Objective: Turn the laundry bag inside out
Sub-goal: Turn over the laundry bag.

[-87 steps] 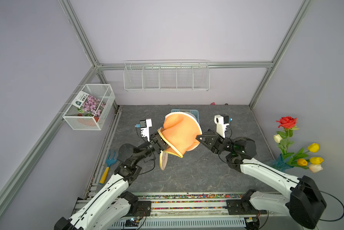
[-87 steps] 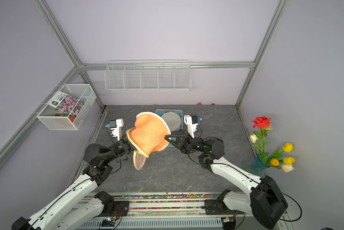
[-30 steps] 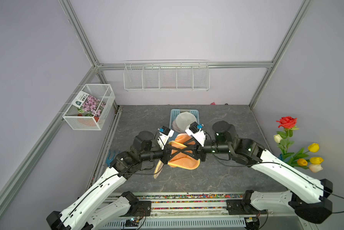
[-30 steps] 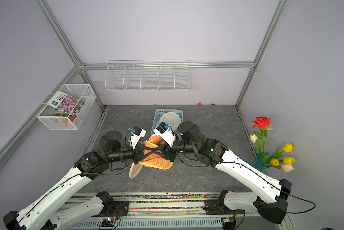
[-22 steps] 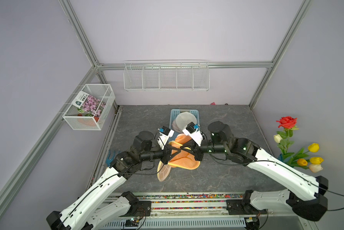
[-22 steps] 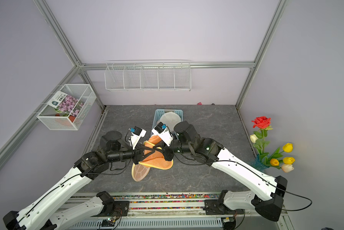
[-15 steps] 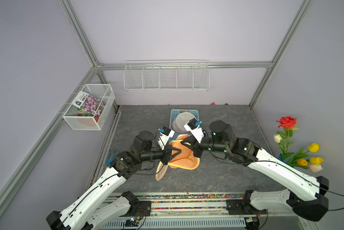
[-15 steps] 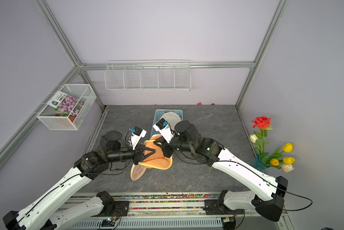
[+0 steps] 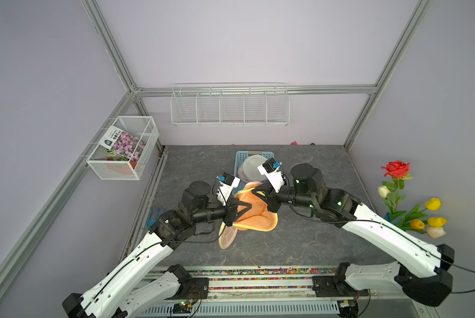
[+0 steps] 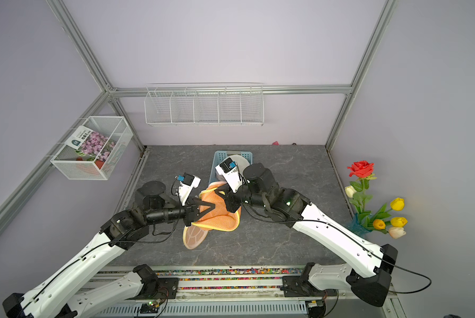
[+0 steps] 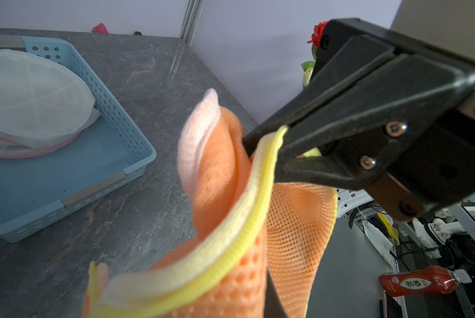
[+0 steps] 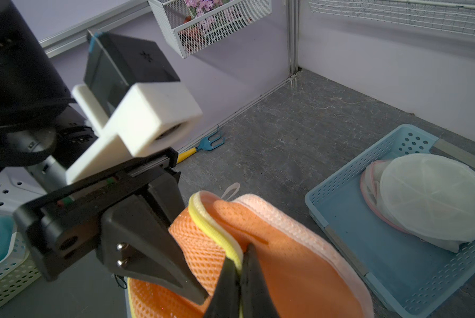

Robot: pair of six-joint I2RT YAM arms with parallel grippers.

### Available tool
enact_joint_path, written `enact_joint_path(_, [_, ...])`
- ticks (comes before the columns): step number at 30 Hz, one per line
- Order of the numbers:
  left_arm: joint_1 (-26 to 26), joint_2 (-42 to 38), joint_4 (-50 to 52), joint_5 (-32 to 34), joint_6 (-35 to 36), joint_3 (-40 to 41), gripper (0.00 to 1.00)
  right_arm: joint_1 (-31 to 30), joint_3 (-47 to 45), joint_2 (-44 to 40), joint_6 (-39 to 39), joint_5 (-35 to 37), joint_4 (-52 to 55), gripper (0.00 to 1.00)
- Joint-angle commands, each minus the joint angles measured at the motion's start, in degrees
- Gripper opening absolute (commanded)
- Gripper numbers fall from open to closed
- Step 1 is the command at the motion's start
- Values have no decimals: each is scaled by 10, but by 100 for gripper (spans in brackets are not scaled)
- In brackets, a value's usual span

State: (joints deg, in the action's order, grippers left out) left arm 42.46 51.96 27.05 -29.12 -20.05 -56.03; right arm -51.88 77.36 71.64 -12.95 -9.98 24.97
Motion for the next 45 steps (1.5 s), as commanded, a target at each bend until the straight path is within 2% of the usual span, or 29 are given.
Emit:
enact_joint_path(1, [8,-28,94,-25,17,4,0,47,-9,-31,-17,136,-48,0])
enact_joint_path(5, [8,-21,135,-24,28,-13,0,49,-20,-54,-5,183,-42,0])
enact_joint_path(7, [8,-26,142,-17,28,-12,0,54,-20,-63,-14,240,-26,0])
enact_joint_path(12, [9,-29,151,-37,30,-14,0,68,-42,-74,-21,179,-34,0])
enact_joint_path(16, [9,-16,179,-46,39,-31,0,56,-45,-89,-37,299,-13,0])
enact_joint_path(18, [8,-1,195,-56,41,-34,0,65,-59,-112,-36,300,-44,0])
enact_joint_path(23, [9,30,209,-90,39,-16,0,74,-15,-102,-27,339,-36,0])
enact_joint_path(29, [9,-9,226,-110,41,-22,0,137,34,-64,-51,363,15,0])
enact_joint_path(32, [8,-26,238,-117,38,-26,0,168,36,-46,-66,341,28,0])
enact_joint_path(35, [9,-62,229,-67,20,-27,0,178,12,-46,-85,298,17,0])
enact_joint_path(38, [8,-113,194,17,-15,-30,0,179,-47,-69,-107,246,-26,0])
enact_joint_path(41, [9,-180,99,96,-73,-3,0,182,-124,-97,-141,145,-101,0])
enact_joint_path(45, [8,-262,-53,172,-140,56,0,181,-234,-144,-177,82,-205,0])
